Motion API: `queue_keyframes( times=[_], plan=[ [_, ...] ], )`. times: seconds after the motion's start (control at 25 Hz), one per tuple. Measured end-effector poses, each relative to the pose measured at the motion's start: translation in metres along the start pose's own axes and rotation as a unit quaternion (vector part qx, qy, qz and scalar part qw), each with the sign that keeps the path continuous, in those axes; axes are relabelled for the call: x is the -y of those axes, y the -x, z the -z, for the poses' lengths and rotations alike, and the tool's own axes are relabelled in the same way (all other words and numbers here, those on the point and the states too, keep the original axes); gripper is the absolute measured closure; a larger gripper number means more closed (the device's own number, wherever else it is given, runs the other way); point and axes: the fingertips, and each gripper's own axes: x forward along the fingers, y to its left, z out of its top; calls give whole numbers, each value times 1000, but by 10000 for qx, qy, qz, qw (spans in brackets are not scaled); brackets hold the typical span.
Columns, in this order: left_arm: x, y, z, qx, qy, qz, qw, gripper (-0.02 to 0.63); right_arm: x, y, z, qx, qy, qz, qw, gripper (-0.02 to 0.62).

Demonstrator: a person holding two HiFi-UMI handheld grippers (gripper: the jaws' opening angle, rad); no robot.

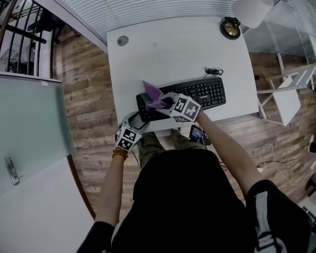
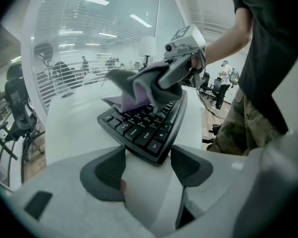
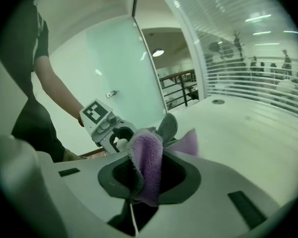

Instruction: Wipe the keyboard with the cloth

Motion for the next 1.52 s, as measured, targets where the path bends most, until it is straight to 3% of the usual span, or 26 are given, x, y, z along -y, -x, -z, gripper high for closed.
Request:
queue_keyframes(
  times=[0.12, 0.24, 0.4, 0.52, 0.72, 0.92, 1.52],
  plan=[
    [-1, 2, -3, 4, -23, -29, 10000, 321, 27, 67, 16, 607, -318, 451, 9966, 511],
    [-1, 2, -3, -14, 16, 10, 10000, 321, 56, 140, 50, 867, -732, 1029, 9882, 511],
    [0, 2, -5, -17, 31, 10, 10000, 322, 82, 223, 103, 751, -1062, 1719, 9765, 512],
    [-1, 2, -5, -24, 7, -17, 10000, 322, 91, 261, 136, 409, -1075, 1995, 9731, 511],
    [-1, 2, -5, -29, 17, -14, 10000, 321, 93, 280, 175, -345, -883, 1964, 9759, 511],
    [0, 2, -5, -38, 60, 19, 10000, 321, 87, 254, 205, -1104, -779, 1595, 9779, 511],
    [-1, 2, -5, -39, 40, -7, 10000, 321, 86, 229, 205, -1361, -871, 1201, 9795, 515]
  ],
)
